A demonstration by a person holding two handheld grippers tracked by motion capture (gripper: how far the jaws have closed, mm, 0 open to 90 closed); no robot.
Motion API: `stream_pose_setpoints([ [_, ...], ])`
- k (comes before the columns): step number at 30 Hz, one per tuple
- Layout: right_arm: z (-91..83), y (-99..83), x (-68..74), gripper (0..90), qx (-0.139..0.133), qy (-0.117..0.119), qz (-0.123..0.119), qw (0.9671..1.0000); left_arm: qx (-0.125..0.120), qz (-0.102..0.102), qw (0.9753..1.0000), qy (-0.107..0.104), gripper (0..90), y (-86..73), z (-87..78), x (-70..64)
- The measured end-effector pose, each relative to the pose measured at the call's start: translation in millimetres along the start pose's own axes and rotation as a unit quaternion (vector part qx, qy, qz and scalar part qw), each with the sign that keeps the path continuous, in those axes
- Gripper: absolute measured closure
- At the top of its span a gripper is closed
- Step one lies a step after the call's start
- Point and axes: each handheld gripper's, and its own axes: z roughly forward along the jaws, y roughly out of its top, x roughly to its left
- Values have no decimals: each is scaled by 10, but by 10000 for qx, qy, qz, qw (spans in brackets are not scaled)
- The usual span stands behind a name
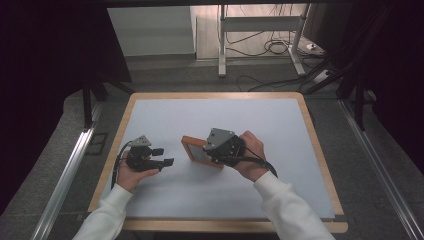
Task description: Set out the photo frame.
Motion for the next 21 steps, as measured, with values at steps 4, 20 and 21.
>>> stream_pose_setpoints([
  [4,50,-25,-91,600,-3,-63,234,9997,-33,-12,10000,36,308,-2,-5,-3],
  [20,259,-162,-305,443,-55,-278,989,9947,78,19,10000,-51,299,-4,19,-9],
  [21,270,-166,-312,440,-49,-255,1023,9944,77,19,10000,-53,299,-4,19,-12],
])
